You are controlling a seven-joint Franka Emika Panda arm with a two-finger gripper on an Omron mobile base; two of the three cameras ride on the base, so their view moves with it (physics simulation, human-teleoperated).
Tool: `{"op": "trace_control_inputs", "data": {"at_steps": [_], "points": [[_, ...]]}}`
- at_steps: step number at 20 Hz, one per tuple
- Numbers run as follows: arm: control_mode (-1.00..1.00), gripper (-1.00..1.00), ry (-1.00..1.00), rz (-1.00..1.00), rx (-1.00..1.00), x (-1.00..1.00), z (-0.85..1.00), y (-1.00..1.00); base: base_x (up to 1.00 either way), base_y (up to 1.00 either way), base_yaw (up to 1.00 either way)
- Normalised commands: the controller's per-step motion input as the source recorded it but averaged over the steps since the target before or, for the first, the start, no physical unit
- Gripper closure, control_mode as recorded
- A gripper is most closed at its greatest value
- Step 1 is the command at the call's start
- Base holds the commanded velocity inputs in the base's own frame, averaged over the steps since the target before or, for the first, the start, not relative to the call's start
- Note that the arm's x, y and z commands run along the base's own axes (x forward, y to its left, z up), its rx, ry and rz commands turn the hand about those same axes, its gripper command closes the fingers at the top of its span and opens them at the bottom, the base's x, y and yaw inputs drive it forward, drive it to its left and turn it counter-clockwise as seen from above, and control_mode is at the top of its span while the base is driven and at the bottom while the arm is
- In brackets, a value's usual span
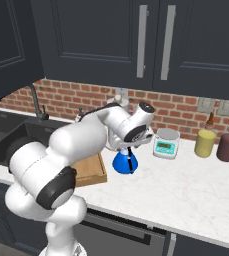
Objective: Pick the kettle from the counter and place it on the tray. Then pick the mug from the cabinet and place it on the tray. Then close the cabinet doors.
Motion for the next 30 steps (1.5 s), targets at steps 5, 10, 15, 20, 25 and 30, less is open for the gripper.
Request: {"op": "trace_control_inputs", "data": {"at_steps": [5,10,15,20,25,30], "points": [[-1.00,-1.00,0.04,0.00,0.00,0.24,0.00,-0.01,0.00,0.00,0.00],[-1.00,-1.00,0.05,0.00,0.00,0.23,-0.02,0.00,0.00,0.00,0.00],[-1.00,-1.00,0.01,0.00,0.00,0.09,-0.12,0.00,0.00,0.00,0.00],[-1.00,-1.00,0.00,0.00,0.00,0.06,-0.11,0.00,0.00,0.00,0.00],[-1.00,-1.00,0.00,0.00,0.00,0.02,-0.10,0.00,0.00,0.00,0.00],[-1.00,-1.00,0.00,0.00,0.00,0.00,-0.05,0.04,0.00,0.00,0.00]]}}
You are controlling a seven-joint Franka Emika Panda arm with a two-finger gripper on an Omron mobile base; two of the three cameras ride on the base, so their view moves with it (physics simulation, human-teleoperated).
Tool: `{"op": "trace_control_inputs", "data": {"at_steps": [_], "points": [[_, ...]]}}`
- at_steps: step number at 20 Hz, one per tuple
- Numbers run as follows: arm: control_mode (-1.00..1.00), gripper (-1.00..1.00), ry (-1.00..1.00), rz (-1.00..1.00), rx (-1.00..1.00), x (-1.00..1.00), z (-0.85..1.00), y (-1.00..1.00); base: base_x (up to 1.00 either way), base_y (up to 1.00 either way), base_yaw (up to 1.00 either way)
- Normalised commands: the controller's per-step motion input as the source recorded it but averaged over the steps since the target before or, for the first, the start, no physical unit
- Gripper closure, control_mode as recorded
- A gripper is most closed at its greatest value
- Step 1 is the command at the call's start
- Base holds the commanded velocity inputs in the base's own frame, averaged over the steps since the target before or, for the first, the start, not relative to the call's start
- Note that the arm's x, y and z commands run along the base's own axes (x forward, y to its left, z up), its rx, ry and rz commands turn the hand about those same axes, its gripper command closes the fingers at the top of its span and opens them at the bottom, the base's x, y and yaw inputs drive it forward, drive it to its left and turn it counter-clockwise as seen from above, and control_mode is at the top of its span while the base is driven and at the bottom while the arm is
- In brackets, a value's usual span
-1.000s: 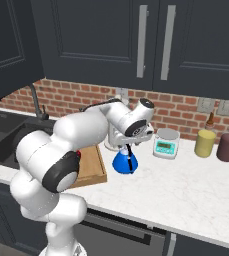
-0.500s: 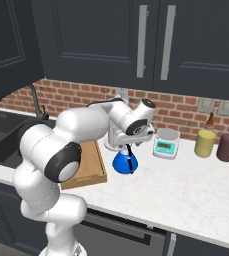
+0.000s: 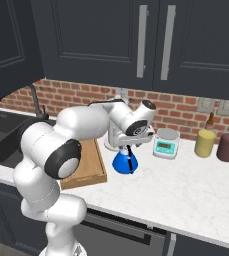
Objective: Pick the kettle from the counter and place it on the tray. Then pick the mug from the cabinet and place it on the tray. Then close the cabinet doors.
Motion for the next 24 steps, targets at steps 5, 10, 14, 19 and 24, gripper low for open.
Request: {"op": "trace_control_inputs", "data": {"at_steps": [5,10,14,19,24], "points": [[-1.00,1.00,0.00,0.00,0.00,0.00,-0.08,0.14,0.00,0.00,0.00],[-1.00,1.00,0.00,0.00,0.00,0.00,-0.03,0.06,0.00,0.00,0.00],[-1.00,1.00,0.00,0.00,0.00,0.00,-0.04,0.02,0.00,0.00,0.00],[-1.00,1.00,0.00,0.00,0.00,-0.01,0.00,0.00,0.00,0.00,0.00],[-1.00,1.00,0.00,0.03,0.00,-0.16,0.12,0.08,0.00,0.00,0.00]]}}
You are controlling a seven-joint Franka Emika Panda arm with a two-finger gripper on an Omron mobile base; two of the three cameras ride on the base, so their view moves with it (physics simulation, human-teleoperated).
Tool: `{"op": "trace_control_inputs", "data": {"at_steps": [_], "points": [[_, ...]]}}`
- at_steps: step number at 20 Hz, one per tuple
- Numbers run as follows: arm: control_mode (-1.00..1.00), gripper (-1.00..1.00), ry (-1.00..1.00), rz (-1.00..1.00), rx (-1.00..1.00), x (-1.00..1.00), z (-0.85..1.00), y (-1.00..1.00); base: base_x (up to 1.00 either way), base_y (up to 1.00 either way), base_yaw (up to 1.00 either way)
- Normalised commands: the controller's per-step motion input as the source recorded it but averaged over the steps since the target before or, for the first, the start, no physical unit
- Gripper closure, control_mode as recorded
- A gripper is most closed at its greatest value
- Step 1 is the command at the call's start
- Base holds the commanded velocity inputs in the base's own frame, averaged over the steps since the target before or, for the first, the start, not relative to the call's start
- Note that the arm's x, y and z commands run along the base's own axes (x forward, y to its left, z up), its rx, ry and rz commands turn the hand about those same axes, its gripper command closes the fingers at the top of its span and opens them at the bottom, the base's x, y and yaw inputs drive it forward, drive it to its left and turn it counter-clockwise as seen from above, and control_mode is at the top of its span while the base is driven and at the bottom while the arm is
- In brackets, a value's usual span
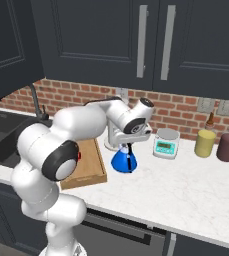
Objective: Pick the kettle from the counter and place it on the tray. Then pick the mug from the cabinet and place it on the tray. Then close the cabinet doors.
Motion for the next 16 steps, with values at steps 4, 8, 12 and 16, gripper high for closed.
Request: {"op": "trace_control_inputs", "data": {"at_steps": [4,8,12,16], "points": [[-1.00,1.00,0.00,0.08,0.00,-0.26,0.12,0.21,0.00,0.00,0.00],[-1.00,1.00,0.00,0.12,0.00,-0.24,0.10,0.26,0.00,0.00,0.00],[-1.00,1.00,0.01,0.14,0.00,-0.18,0.09,0.26,0.00,0.00,0.00],[-1.00,1.00,0.02,0.16,0.00,-0.11,0.09,0.28,0.00,0.00,0.00]]}}
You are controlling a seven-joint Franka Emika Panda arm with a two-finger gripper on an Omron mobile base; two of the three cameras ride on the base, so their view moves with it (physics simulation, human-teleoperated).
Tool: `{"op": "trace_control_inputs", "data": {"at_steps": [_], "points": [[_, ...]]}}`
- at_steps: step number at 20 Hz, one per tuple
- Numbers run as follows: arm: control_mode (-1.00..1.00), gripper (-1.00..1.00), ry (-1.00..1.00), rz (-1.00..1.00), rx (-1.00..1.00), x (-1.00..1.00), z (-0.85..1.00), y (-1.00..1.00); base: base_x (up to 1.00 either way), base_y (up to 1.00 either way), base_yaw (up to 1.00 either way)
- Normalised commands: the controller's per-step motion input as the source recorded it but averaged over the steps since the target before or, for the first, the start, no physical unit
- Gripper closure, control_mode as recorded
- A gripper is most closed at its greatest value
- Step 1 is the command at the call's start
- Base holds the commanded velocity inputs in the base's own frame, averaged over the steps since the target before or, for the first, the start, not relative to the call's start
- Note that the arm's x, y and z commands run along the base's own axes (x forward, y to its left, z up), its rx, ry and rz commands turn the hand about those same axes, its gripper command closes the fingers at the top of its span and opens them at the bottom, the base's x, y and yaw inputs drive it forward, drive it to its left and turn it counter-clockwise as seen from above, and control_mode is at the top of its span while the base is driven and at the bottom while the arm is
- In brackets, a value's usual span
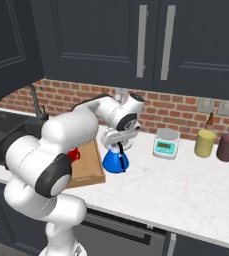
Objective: Pick the kettle from the counter and place it on the tray. Then pick the mug from the cabinet and place it on the tray. Then close the cabinet doors.
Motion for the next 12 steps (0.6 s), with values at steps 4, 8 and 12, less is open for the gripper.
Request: {"op": "trace_control_inputs", "data": {"at_steps": [4,8,12], "points": [[-1.00,1.00,0.00,0.18,0.00,-0.02,0.10,0.27,0.00,0.00,0.00],[-1.00,1.00,0.00,0.18,0.00,-0.04,0.17,0.22,0.00,0.00,0.00],[-1.00,1.00,0.00,0.16,0.00,-0.08,0.27,0.14,0.00,0.00,0.00]]}}
